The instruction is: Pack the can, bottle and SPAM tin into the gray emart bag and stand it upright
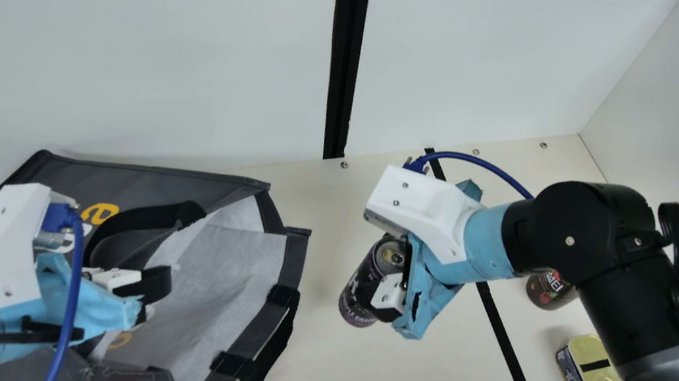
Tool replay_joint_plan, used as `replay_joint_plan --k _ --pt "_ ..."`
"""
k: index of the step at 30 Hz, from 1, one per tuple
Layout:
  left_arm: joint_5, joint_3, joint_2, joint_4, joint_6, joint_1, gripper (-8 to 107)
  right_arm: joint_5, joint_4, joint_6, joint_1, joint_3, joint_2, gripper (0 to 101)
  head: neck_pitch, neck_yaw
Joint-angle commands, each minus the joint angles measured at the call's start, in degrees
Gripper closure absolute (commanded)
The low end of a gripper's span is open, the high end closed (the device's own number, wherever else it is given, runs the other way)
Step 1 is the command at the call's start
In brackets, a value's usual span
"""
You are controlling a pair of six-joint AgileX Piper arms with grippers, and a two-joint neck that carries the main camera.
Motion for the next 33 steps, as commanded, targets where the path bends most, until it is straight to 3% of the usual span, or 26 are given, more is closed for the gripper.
replay_joint_plan --k 1,21,33 --pt "0.0 0.0 0.0 0.0 0.0 0.0 107 0.0 1.4 -0.3 0.1 -0.1 -0.2 101 -1.3 0.0" --pt "0.0 0.0 0.0 0.0 0.0 0.0 107 0.0 19.8 -3.9 0.4 -3.3 -1.5 101 -1.3 0.0" --pt "0.0 0.0 0.0 0.0 0.0 0.0 107 0.0 27.4 -5.4 -0.6 -3.8 -0.1 101 -1.3 0.0"
